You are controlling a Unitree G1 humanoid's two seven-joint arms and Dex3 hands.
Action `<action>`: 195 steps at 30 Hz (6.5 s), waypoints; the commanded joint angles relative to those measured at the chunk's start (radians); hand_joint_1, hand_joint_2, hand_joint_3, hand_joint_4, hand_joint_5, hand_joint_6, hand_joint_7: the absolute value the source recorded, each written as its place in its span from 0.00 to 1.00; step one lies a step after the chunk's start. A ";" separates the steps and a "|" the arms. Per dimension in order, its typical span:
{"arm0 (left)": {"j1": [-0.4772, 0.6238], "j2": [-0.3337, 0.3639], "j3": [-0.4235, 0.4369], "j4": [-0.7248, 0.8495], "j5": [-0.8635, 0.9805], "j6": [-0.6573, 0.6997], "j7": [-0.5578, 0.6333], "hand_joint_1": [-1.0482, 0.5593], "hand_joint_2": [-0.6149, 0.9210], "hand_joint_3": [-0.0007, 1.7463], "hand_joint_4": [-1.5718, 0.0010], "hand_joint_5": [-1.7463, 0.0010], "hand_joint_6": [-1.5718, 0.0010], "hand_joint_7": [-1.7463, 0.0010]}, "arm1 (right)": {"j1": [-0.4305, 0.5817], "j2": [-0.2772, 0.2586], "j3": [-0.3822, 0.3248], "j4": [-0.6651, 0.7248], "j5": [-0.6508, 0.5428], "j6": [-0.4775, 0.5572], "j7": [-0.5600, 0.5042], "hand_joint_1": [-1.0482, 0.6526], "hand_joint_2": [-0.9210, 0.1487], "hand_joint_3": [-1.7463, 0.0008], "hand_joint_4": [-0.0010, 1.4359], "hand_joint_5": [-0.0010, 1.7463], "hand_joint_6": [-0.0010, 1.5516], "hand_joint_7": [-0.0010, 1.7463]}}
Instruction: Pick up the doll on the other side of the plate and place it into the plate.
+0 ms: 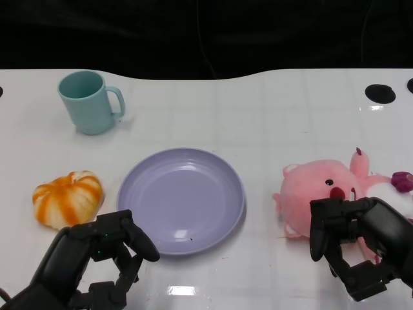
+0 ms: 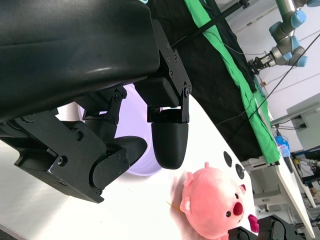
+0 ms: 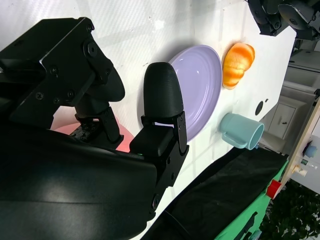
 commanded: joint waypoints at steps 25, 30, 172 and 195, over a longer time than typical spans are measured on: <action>0.005 0.018 0.011 -0.004 -0.005 -0.001 -0.012 0.62 0.75 0.63 0.52 0.10 0.46 0.33 | -0.002 -0.011 -0.004 -0.009 0.000 0.002 -0.003 0.74 0.50 0.18 0.56 1.00 0.50 0.85; 0.004 0.021 0.012 -0.003 -0.002 0.002 -0.012 0.62 0.75 0.63 0.52 0.10 0.46 0.33 | -0.002 -0.003 -0.008 -0.014 0.006 0.011 -0.009 0.73 0.48 0.22 0.55 0.93 0.50 0.78; -0.010 -0.001 -0.004 0.007 0.028 -0.006 0.003 0.61 0.73 0.64 0.50 0.10 0.47 0.33 | -0.697 0.054 0.322 1.044 -0.587 -0.191 -0.700 0.52 0.31 0.52 0.62 1.00 0.49 0.89; -0.018 0.004 -0.003 0.022 0.034 -0.020 0.002 0.61 0.74 0.63 0.50 0.10 0.46 0.34 | -0.665 0.031 0.245 0.892 -0.563 -0.191 -0.718 0.54 0.47 0.31 0.64 1.00 0.46 1.00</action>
